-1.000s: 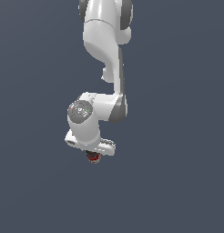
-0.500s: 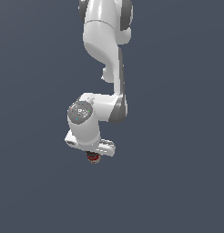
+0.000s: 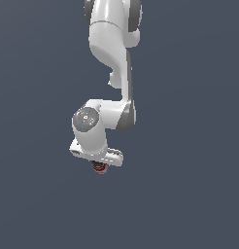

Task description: Pick up the object and move it to a goal position.

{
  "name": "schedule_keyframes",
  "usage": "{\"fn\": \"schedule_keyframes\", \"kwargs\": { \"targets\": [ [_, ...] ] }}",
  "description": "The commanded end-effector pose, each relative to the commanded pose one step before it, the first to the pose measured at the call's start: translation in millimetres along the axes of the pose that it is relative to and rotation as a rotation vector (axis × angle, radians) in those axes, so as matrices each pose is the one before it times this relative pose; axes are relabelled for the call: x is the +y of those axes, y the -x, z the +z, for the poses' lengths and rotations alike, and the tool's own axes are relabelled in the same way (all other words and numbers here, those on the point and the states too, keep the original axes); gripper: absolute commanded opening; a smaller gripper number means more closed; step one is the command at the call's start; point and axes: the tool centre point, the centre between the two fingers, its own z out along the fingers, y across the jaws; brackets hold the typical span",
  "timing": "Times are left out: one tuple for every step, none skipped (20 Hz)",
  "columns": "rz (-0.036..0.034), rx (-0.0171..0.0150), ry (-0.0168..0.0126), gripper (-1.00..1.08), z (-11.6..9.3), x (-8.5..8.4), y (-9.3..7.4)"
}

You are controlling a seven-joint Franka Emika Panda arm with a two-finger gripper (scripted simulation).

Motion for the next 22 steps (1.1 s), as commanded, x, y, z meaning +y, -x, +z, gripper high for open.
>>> {"fn": "schedule_keyframes", "kwargs": {
  "targets": [
    [-0.00052,0.00281,-0.00056,-1.0,-4.24,-1.11,1.62],
    [0.0,0.0,0.0,-1.0,-1.58,-0.38,1.51],
    [0.0,0.0,0.0,-1.0,-1.84,-0.44,1.76],
    [0.0,0.0,0.0,-1.0,-2.11,-0.5,2.02],
    [0.0,0.0,0.0,-1.0,-2.4,-0.57,2.29],
    [0.0,0.0,0.0,-1.0,-2.69,-0.64,2.57],
    [0.0,0.0,0.0,-1.0,-3.0,-0.72,2.86],
    [0.0,0.0,0.0,-1.0,-3.32,-0.79,3.16],
    [0.0,0.0,0.0,-1.0,-3.65,-0.87,3.47],
    [0.0,0.0,0.0,-1.0,-3.99,-0.95,3.78],
    [0.0,0.0,0.0,-1.0,-4.33,-1.04,4.09],
    [0.0,0.0,0.0,-1.0,-4.68,-1.12,4.41],
    [0.0,0.0,0.0,-1.0,-5.04,-1.21,4.73],
    [-0.00013,0.00033,-0.00059,-1.0,-5.67,-1.31,5.11],
    [0.0,0.0,0.0,-1.0,-5.78,-1.38,5.39],
    [0.0,0.0,0.0,-1.0,-6.15,-1.47,5.72],
    [0.0,0.0,0.0,-1.0,-6.34,-1.52,5.87],
    [0.0,0.0,0.0,-1.0,-6.31,-1.51,5.8],
    [0.0,0.0,0.0,-1.0,-6.19,-1.48,5.65],
    [0.0,0.0,0.0,-1.0,-6.05,-1.45,5.48],
    [0.0,0.0,0.0,-1.0,-5.87,-1.41,5.28],
    [-0.00006,0.00067,-0.00016,-1.0,-6.07,-1.36,5.19]
  ]
}}
